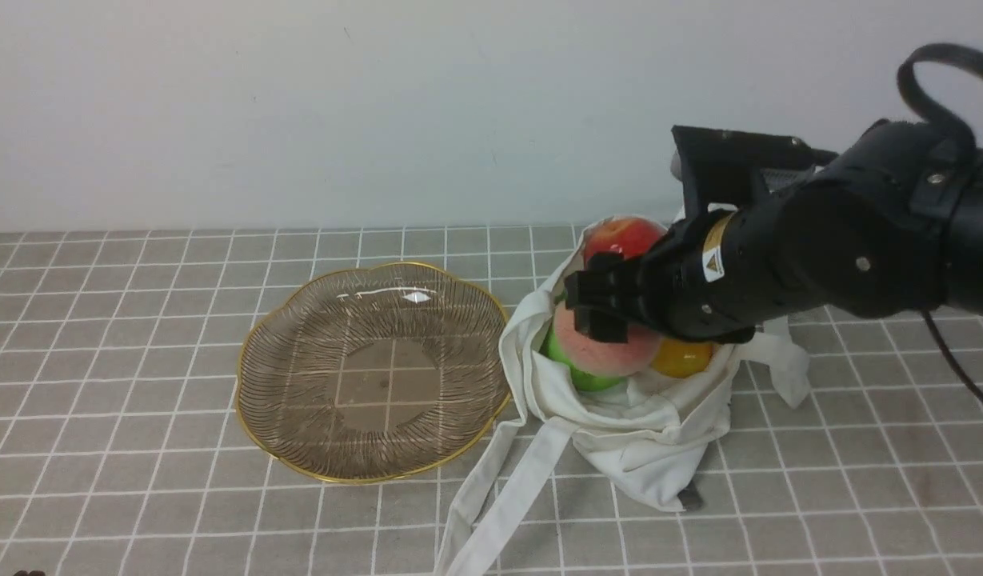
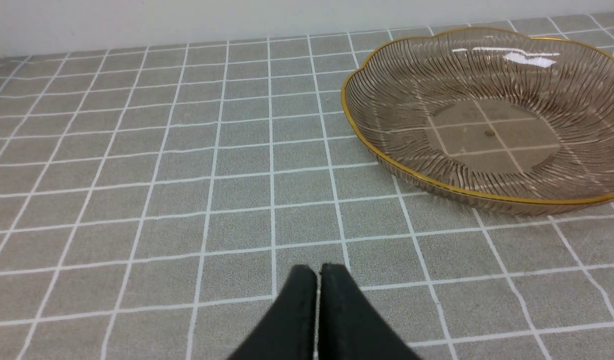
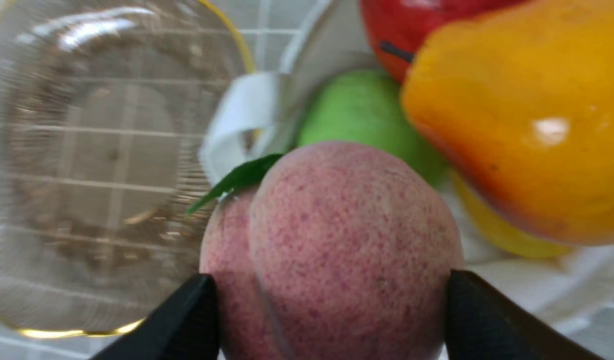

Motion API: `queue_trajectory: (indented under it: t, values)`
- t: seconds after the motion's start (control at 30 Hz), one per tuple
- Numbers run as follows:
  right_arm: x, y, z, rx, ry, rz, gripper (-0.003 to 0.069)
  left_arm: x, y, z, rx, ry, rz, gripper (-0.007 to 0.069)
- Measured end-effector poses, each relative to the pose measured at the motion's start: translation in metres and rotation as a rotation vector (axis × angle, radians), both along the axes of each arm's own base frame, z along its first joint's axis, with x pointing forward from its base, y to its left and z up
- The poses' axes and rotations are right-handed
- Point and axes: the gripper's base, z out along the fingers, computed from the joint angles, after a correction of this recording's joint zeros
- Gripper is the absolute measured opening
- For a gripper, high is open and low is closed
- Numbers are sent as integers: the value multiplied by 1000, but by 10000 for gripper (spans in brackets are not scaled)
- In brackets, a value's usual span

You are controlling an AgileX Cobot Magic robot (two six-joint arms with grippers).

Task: Take the fruit out of the bag on the grey coffee tablecloth and place them on the plate.
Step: 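Place the peach onto the plate with the right gripper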

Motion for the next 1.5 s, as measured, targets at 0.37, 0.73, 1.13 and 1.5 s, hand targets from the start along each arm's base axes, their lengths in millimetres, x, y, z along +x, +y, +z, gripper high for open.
queue_trajectory:
  t: [0.37,0.73,1.13,1.5]
  values:
    - [3,46,11,318,-159,147,525,0,0,0,0,0,0,-8]
    - [55,119,-29,278,-166,339,525,0,0,0,0,0,0,-8]
    - [78,140,-69,114,-161,482,612,0,0,0,0,0,0,-8]
    - [66,108,-31,-34,-94,589,678,0,0,0,0,1,0,-8]
